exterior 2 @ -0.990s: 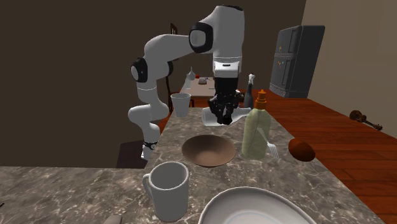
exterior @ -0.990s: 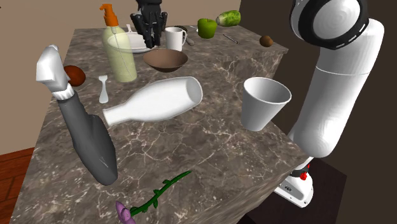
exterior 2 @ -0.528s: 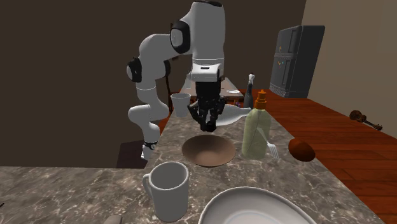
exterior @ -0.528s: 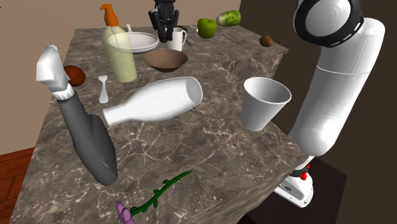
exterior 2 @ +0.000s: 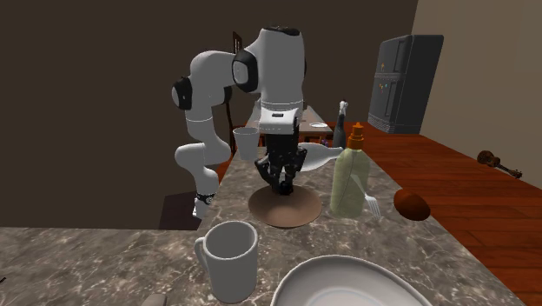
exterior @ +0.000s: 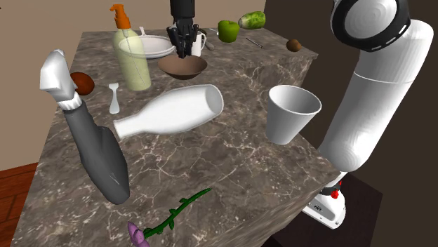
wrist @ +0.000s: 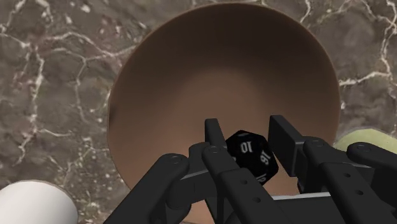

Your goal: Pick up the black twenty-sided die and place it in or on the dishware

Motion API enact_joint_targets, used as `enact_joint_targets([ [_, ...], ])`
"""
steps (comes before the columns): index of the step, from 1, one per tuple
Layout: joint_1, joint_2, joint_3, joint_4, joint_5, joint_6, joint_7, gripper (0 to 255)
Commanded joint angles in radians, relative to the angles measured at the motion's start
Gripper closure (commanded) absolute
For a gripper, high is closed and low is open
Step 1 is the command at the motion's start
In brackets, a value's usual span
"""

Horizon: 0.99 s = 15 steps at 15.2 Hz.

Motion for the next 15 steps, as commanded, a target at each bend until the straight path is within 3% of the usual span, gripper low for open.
enact_joint_targets([
  [1,-0.002,-0.008,-0.001,-0.037,0.003,0.03,-0.003,255],
  [3,-0.005,-0.017,-0.002,-0.088,0.005,0.072,-0.006,255],
  [11,-0.005,-0.017,-0.002,-0.088,0.005,0.072,-0.006,255],
  [12,-0.005,-0.017,-0.002,-0.088,0.005,0.072,-0.006,0],
  [15,-0.005,-0.017,-0.002,-0.088,0.005,0.072,-0.006,0],
])
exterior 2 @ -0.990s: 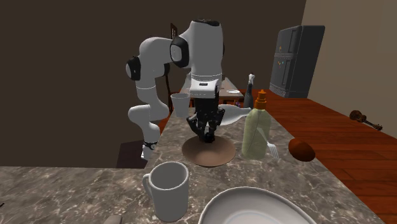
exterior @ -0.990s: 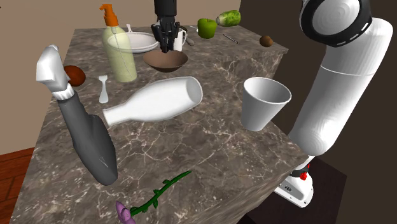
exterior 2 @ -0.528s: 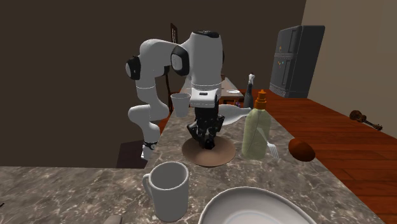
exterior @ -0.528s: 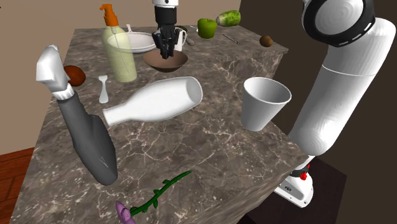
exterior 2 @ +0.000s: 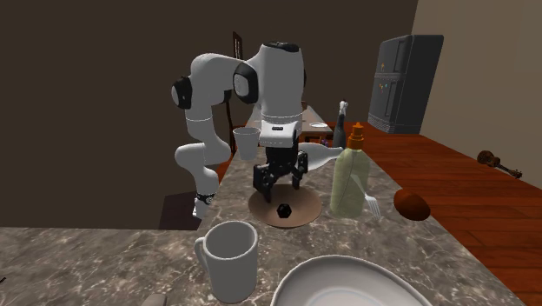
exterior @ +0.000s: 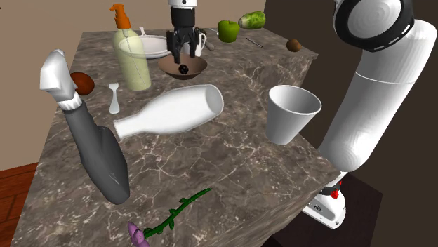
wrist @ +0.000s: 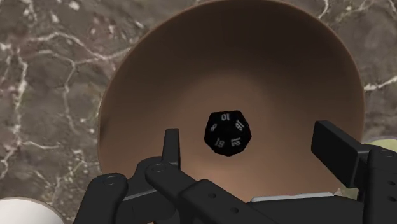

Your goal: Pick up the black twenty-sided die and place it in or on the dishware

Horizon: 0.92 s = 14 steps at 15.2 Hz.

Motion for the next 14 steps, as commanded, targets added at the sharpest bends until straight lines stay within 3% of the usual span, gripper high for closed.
enact_joint_targets([
  [1,0.0,0.0,0.0,0.0,0.0,0.0,0.0,0],
  [2,0.0,0.0,0.0,0.0,0.0,0.0,0.0,0],
  [6,0.011,0.05,0.002,0.195,-0.016,-0.147,0.01,0],
  [14,0.011,0.05,0.002,0.195,-0.016,-0.147,0.01,0],
])
